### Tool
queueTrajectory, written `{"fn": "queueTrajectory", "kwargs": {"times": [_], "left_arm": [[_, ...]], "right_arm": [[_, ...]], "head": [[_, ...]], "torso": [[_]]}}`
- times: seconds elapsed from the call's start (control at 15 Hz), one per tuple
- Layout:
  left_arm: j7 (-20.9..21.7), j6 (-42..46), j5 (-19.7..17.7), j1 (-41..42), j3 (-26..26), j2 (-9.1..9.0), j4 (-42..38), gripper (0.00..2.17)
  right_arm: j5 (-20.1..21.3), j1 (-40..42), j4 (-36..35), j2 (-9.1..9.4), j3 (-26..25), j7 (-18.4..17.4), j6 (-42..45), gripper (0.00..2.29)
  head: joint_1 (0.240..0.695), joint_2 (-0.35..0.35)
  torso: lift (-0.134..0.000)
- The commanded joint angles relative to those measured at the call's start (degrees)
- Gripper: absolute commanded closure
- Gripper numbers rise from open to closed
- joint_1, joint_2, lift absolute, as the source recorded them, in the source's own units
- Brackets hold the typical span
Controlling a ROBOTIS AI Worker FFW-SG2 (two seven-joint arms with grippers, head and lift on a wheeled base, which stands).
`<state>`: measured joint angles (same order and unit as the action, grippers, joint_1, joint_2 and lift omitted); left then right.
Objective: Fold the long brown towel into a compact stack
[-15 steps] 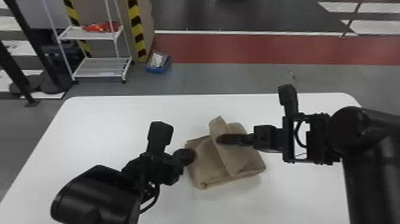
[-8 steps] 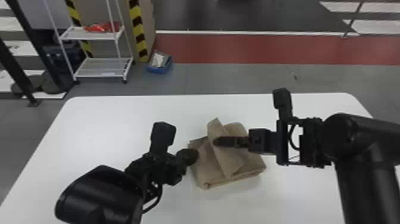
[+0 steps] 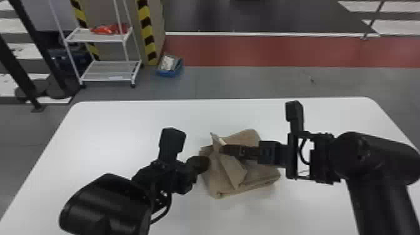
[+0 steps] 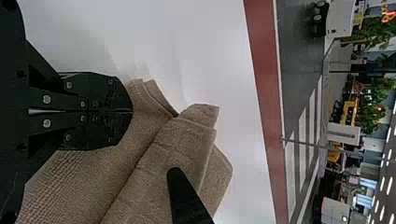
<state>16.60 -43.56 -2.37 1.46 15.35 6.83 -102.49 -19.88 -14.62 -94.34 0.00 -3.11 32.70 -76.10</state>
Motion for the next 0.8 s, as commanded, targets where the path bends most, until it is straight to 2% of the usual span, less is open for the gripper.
{"fn": "queueTrajectory", "kwargs": {"times": [0.0, 0.2, 0.33, 0.47, 0.6, 0.73], "left_arm": [[0.0, 0.0, 0.0, 0.6, -0.7, 0.11, -0.8, 2.14], [-0.1, 0.0, -0.4, 3.3, -2.5, 0.38, -7.5, 2.13], [0.4, 0.0, -0.4, 5.7, -4.2, 0.64, -13.4, 2.05], [0.5, 0.0, -0.1, 7.5, -6.1, 1.61, -17.2, 2.05], [1.0, 1.1, -0.3, 8.1, -9.0, 2.14, -17.8, 2.05], [1.2, 8.1, -1.8, 8.2, -12.5, 2.84, -15.1, 2.05]], "right_arm": [[-1.2, 1.2, -1.1, 0.05, -0.8, 0.3, 0.0, 0.08], [-3.0, 3.7, -4.3, 0.05, -2.7, 1.0, -0.7, 0.08], [-3.8, 5.4, -6.3, 0.05, -4.0, 1.1, -1.2, 0.08], [-5.0, 7.2, -8.6, 0.05, -5.8, 1.9, -2.3, 0.08], [-6.3, 9.8, -12.7, 0.05, -6.4, 3.2, -3.5, 0.08], [-4.3, 12.7, -19.2, 0.05, -5.9, 6.4, -3.5, 0.1]], "head": [[0.695, 0.016], [0.695, 0.026], [0.695, 0.028], [0.695, 0.029], [0.695, 0.034], [0.695, 0.067]], "torso": [[-0.124], [-0.124], [-0.124], [-0.124], [-0.124], [-0.124]]}}
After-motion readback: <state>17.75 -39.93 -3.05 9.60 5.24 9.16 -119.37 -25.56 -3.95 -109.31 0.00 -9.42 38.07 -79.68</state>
